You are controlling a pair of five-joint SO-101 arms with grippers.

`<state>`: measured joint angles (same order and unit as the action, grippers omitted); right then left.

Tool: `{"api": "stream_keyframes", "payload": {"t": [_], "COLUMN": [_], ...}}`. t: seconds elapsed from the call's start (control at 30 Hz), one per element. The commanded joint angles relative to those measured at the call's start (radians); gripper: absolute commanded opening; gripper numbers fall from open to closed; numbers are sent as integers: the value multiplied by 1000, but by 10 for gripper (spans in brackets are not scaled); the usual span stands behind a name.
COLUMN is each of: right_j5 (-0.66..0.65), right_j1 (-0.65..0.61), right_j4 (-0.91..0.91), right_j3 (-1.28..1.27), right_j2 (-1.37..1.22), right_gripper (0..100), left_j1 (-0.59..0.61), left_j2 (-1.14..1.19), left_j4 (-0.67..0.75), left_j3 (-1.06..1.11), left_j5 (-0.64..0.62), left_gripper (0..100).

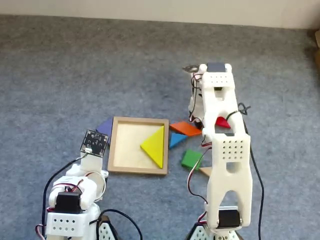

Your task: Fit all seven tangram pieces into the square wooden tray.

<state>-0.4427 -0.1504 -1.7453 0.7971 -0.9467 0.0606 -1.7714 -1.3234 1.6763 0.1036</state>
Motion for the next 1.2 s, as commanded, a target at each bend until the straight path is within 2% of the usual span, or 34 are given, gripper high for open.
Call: {"api": "stream_keyframes", "payload": {"t": [0.0,0.33,0.83,1.17], "right_j5": [-14,77,104,106], "right_j1": [-12,-12,-12,-10], "right_j4": [21,70,142,93], "right_j3": [5,62,62,140], "right_j2": [27,21,28,28], "right_gripper": [361,361,361,361], "left_j1": [10,10,10,10], "left_j2": [-42,-42,-42,-42], "left_j4": [-3,-3,-3,-3], "left_j3": [21,21,21,21], "left_j5": [0,0,0,0], "left_gripper": [51,51,51,51]}}
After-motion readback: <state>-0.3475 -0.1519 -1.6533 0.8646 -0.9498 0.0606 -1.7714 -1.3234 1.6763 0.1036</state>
